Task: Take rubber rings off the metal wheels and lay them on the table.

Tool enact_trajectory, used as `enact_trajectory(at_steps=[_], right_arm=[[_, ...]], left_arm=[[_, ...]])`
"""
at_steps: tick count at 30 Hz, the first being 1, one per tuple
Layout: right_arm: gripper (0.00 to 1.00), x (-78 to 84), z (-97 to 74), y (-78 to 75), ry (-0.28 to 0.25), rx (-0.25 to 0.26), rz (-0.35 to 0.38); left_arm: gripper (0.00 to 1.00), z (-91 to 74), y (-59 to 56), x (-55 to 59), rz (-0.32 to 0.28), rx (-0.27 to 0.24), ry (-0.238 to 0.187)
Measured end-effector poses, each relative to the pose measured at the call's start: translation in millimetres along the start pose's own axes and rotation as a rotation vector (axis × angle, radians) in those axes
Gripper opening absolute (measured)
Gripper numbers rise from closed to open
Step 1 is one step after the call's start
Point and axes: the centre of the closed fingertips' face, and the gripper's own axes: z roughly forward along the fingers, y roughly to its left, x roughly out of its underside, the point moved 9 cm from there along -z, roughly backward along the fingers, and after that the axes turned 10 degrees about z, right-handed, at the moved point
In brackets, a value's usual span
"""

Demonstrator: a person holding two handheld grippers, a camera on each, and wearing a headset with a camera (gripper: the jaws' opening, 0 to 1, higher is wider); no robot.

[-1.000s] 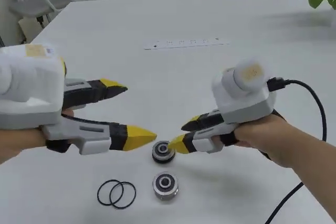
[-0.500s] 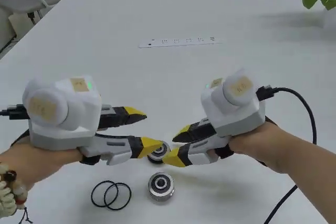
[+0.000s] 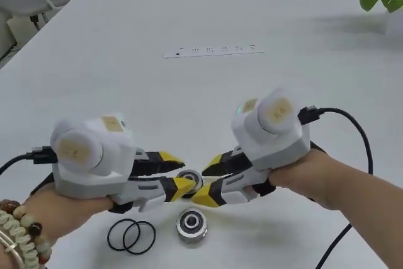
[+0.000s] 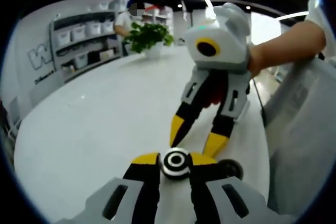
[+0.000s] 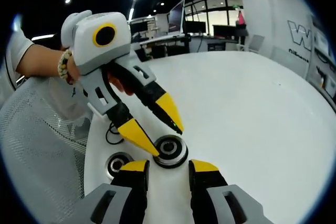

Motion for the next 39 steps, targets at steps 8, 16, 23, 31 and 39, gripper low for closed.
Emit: enact_trajectory(at_steps=[8, 16, 23, 31, 39], right_arm=[[0.26, -1.1, 1.4, 0.2, -0.002, 0.004, -0.017], [0.21, -0.2, 1.6, -0.6, -0.003, 0.015, -0.027], [0.19, 0.0, 0.7, -0.6, 0.002, 0.016, -0.044], [0.16, 1.4, -1.4, -2.1, 0.014, 0.012, -0.033], [0.13, 3.6, -2.0, -2.5, 0.021, 0.005, -0.014]], left_arm=[[0.14, -0.5, -1.3, 3.4, 0.003, 0.01, 0.026], [0.14, -0.7, -2.2, 3.7, 0.002, 0.005, 0.023], [0.14, -0.8, -2.3, 4.8, -0.011, 0.002, 0.017], [0.14, -0.4, -2.2, 5.7, -0.017, 0.0, 0.012], [0.14, -0.2, -2.9, 6.0, -0.025, -0.003, 0.007]])
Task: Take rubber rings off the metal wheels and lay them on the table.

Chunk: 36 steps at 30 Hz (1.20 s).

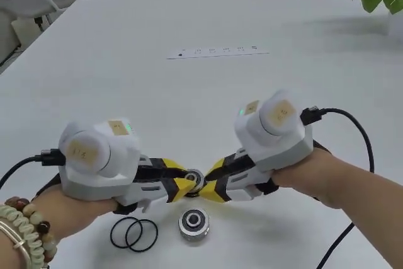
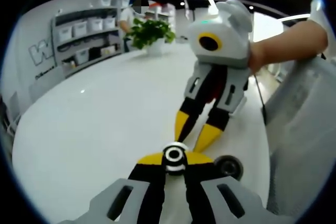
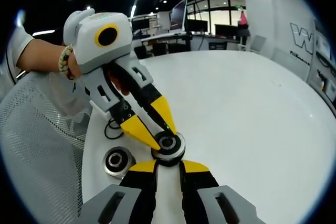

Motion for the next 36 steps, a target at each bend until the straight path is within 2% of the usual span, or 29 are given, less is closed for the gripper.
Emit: enact_trajectory(at_steps=[5, 7, 11, 12, 14, 16, 20, 31, 36], right_arm=[[0.09, 1.7, -3.7, -1.4, -0.006, -0.003, 0.026], [0.12, -0.2, -4.5, -1.5, -0.02, -0.011, 0.051], [0.23, -3.1, -2.7, -3.1, -0.041, 0.016, 0.037], [0.26, -3.9, -0.1, -1.4, -0.059, 0.004, 0.044], [0.27, -2.8, 4.8, 1.9, -0.047, -0.005, 0.025], [0.26, -2.5, 6.4, 2.2, -0.037, 0.013, -0.022], [0.21, -2.6, 4.1, 1.1, -0.054, -0.01, 0.002], [0.18, -2.3, 3.5, 0.2, -0.045, -0.008, -0.013], [0.15, -0.3, 1.0, -1.3, -0.047, -0.018, 0.025]], left_arm=[[0.14, 0.5, 0.3, 0.0, 0.0, 0.001, 0.0], [0.14, 0.8, 0.6, 0.1, 0.0, 0.002, 0.0], [0.14, 1.1, 0.7, 0.4, -0.001, 0.003, 0.0], [0.14, 1.2, 0.8, 0.4, -0.002, 0.003, -0.001], [0.14, 1.2, 0.5, 0.4, -0.003, 0.003, -0.002], [0.14, 1.3, 0.6, 0.5, -0.003, 0.003, -0.002], [0.14, 1.2, 0.7, 0.5, -0.003, 0.003, -0.004], [0.14, 1.8, 0.7, 0.8, -0.004, 0.0, -0.009], [0.14, 1.7, 0.3, 1.0, -0.007, -0.004, -0.013]])
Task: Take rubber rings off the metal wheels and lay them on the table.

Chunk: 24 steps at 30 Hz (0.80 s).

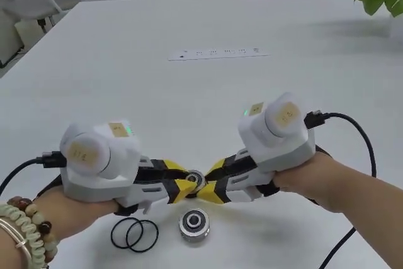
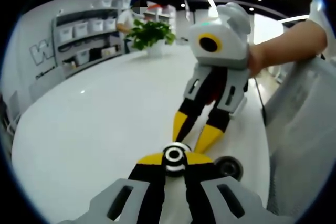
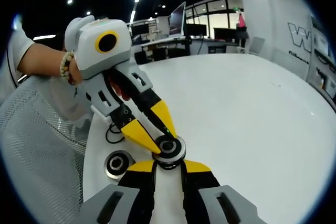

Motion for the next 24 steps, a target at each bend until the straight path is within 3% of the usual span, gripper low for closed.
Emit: enact_trajectory(at_steps=[24], right_arm=[[0.1, 2.8, -4.1, -0.2, -0.008, -0.014, 0.018]], left_arm=[[0.14, 0.7, -2.3, -2.1, -0.008, -0.012, 0.016]])
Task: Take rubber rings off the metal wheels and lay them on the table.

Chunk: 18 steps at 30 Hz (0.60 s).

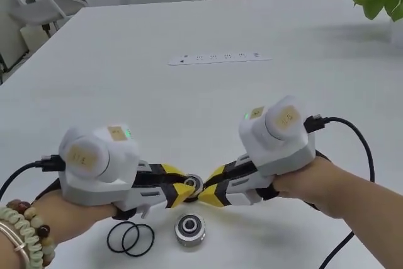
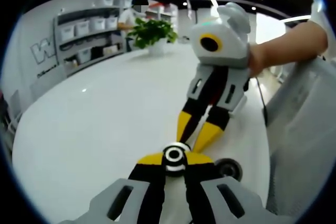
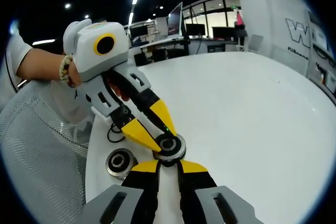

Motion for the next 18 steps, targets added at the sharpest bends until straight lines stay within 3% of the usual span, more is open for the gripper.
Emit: enact_trajectory(at_steps=[18], right_arm=[[0.05, -0.4, -5.3, -1.4, 0.007, 0.012, 0.009]], left_arm=[[0.14, 0.7, 0.7, -0.2, 0.001, -0.001, 0.001]])
